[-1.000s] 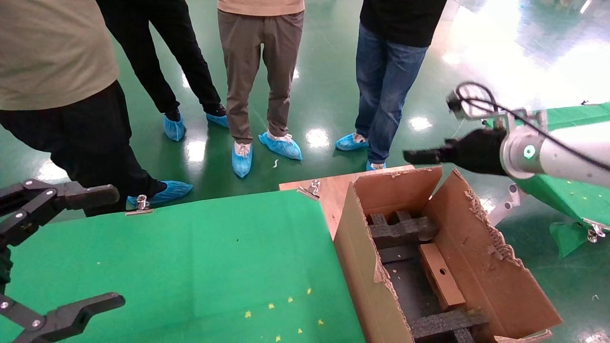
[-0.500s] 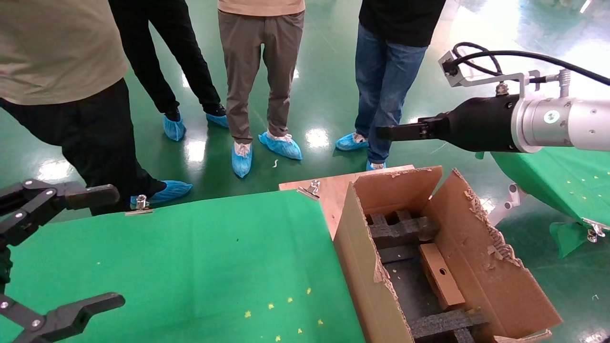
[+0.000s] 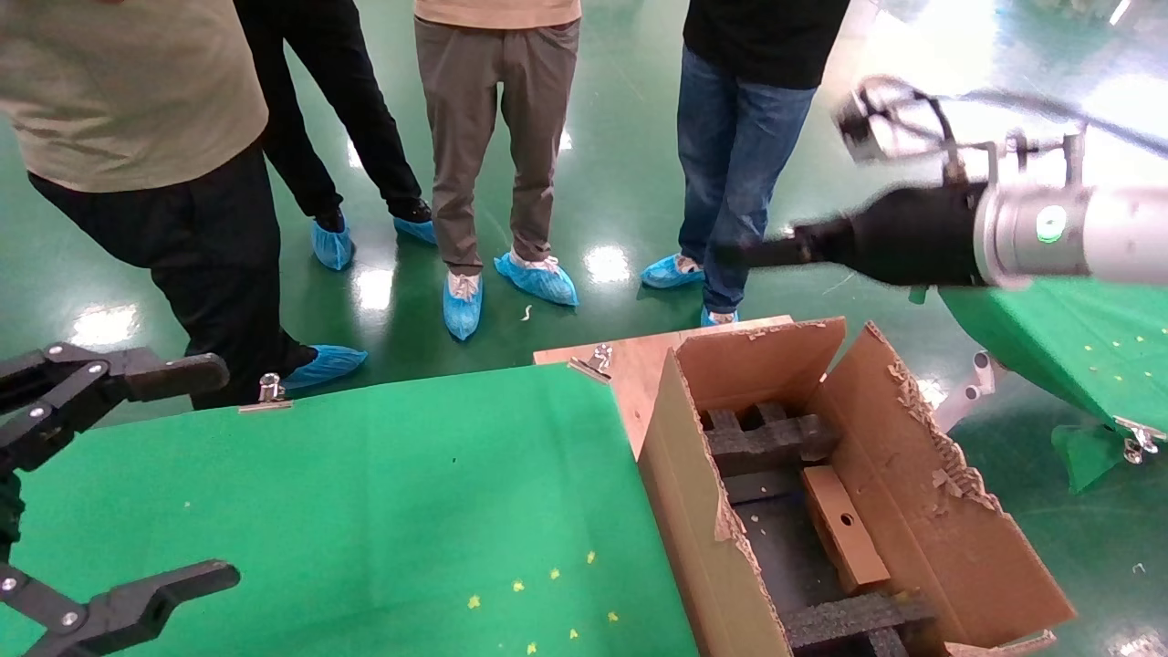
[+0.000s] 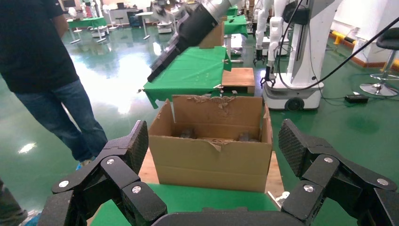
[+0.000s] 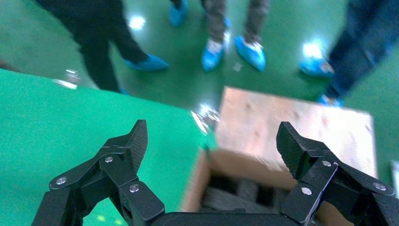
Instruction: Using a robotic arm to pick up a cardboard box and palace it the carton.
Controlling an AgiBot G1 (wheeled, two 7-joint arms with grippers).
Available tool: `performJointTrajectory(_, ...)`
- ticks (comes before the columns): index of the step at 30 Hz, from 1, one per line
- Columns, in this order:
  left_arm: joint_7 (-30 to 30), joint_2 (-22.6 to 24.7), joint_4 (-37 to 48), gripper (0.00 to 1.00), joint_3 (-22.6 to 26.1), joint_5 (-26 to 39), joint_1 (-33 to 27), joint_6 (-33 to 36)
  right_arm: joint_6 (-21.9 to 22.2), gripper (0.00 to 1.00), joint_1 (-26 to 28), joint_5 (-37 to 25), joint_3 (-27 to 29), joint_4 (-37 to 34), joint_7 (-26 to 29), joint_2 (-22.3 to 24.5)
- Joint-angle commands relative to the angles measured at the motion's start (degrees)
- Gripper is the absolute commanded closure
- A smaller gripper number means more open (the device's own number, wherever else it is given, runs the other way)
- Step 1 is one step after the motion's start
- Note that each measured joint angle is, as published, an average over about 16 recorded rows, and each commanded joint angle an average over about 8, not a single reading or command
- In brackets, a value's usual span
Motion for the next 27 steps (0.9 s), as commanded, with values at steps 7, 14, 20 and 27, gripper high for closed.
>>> performJointTrajectory(7,0.01,0.0,0.01,0.0,0.02,-0.01,-0.01,0.0,-5.57,0.0,-7.14,4.93,9.66,-0.57,-9.29,-1.46)
performJointTrajectory(14,0.02,-0.01,0.02,0.0,0.03,-0.02,-0.01,0.0,-10.93,0.0,-14.06,9.69,18.98,-1.13,-18.28,-2.87)
performJointTrajectory(20,0.02,-0.01,0.02,0.0,0.04,-0.02,-0.02,-0.01,-15.52,0.0,-19.97,13.75,26.95,-1.62,-25.96,-4.07)
performJointTrajectory(27,0.03,-0.02,0.02,0.0,0.05,-0.03,-0.02,-0.01,-20.89,0.0,-26.89,18.51,36.27,-2.18,-34.94,-5.48)
